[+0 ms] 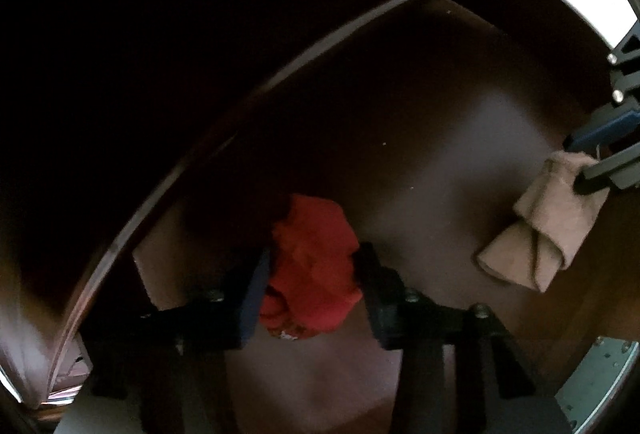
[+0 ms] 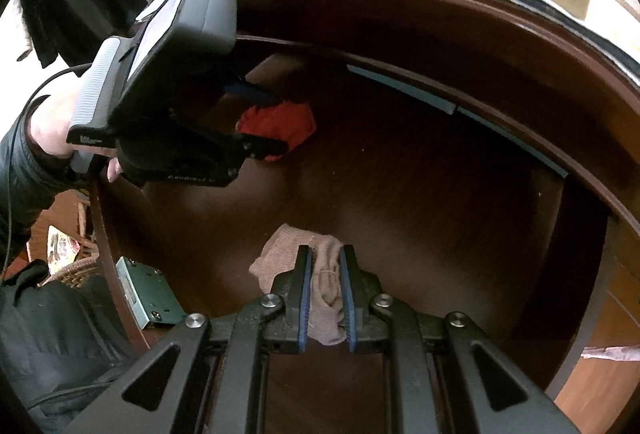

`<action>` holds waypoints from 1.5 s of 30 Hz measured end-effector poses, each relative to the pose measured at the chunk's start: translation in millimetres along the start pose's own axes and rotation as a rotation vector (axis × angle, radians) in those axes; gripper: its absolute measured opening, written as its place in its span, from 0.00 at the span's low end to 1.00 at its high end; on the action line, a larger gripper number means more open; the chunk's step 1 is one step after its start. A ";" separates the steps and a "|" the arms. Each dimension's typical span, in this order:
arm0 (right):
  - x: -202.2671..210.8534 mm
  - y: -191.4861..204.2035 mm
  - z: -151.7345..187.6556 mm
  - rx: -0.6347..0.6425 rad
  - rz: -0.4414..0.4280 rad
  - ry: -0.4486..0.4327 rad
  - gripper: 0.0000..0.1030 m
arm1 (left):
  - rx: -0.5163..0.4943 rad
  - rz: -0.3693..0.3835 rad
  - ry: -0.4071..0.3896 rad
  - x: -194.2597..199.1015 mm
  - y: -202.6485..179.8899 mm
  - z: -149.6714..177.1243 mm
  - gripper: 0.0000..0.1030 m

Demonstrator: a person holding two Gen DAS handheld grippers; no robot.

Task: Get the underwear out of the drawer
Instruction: 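Grasp the beige sock with the right tool while the left tool grasps the red sock, then lift both held socks up out of the drawer toward the tray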

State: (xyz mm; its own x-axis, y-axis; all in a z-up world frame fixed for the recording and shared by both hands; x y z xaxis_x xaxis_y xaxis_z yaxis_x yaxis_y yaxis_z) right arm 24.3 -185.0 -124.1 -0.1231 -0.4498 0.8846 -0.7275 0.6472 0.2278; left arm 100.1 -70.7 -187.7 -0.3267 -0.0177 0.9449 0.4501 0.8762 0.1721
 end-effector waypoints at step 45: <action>97.3 -6.2 52.0 -0.017 0.106 -0.386 0.14 | 0.351 -0.073 -0.463 107.0 37.3 84.8 0.23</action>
State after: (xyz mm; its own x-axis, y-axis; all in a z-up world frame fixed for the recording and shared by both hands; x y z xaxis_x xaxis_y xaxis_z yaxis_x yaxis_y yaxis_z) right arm -18.3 -264.8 -60.5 -0.4437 -0.5761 0.6865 -0.6863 0.7110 0.1532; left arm 11.5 1.0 -103.7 -0.7109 0.0588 0.7008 0.1362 0.9892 0.0552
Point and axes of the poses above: each gripper's, at about its wrist camera, not at the fingertips, and x roughly against the way its jaws point, y to its left, z to its underside, the point moved 3 cm from there along -x, roughly the way its jaws point, and after that the axes turned 3 degrees about x, right-handed, at the moved point
